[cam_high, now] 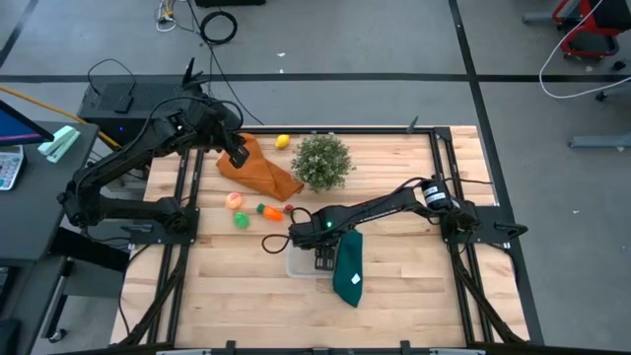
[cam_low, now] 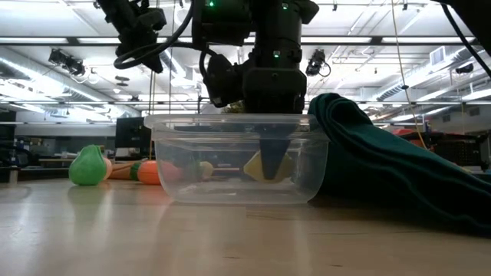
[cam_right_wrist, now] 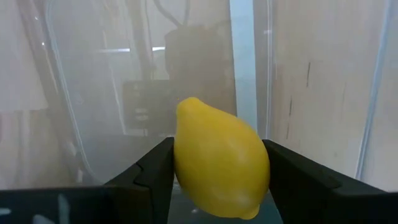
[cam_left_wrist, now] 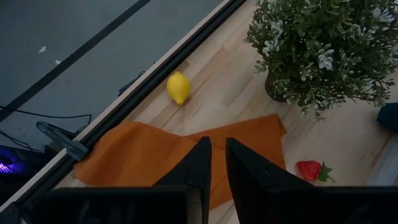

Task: Pick and placing Produce into tupperware
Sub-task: Put the right yellow lemon into the transparent bin, then put the yellow lemon into the transparent bin

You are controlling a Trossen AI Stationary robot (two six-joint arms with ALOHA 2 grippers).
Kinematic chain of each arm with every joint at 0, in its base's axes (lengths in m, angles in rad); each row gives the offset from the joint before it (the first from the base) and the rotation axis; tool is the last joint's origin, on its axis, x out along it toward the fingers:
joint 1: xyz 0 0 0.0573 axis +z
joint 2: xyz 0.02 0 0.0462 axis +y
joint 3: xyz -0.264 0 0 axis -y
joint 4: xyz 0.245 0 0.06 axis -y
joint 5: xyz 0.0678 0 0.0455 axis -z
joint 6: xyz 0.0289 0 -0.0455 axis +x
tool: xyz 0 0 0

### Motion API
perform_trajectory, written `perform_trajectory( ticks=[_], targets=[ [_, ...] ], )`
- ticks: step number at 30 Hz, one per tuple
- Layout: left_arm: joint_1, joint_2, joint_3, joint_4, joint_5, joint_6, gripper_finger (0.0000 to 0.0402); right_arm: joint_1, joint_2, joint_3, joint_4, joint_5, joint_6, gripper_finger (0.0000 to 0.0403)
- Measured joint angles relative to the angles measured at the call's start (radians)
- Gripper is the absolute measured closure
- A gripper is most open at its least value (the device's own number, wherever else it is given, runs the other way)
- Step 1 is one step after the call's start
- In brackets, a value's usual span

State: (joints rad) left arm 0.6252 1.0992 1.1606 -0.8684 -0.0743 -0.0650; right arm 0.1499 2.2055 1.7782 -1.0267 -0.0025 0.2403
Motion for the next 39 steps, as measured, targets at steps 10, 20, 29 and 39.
perform_trajectory(
  ticks=[10,20,29,39],
  targets=[
    [0.0,0.0,0.0,0.0,0.0,0.0,0.0346,-0.001,0.0,0.0,-0.003,0.0,0.011,0.0207],
    [0.0,0.0,0.0,0.0,0.0,0.001,0.0342,-0.001,-0.002,0.0,-0.026,0.001,0.041,0.0171],
    [0.0,0.0,0.0,0.0,0.0,0.002,0.0345,-0.001,-0.002,0.065,-0.102,0.004,0.036,0.0176],
    [0.0,0.0,0.0,-0.002,0.0,0.002,0.0339,0.003,-0.002,0.236,-0.284,0.011,0.045,0.0172]
  ],
)
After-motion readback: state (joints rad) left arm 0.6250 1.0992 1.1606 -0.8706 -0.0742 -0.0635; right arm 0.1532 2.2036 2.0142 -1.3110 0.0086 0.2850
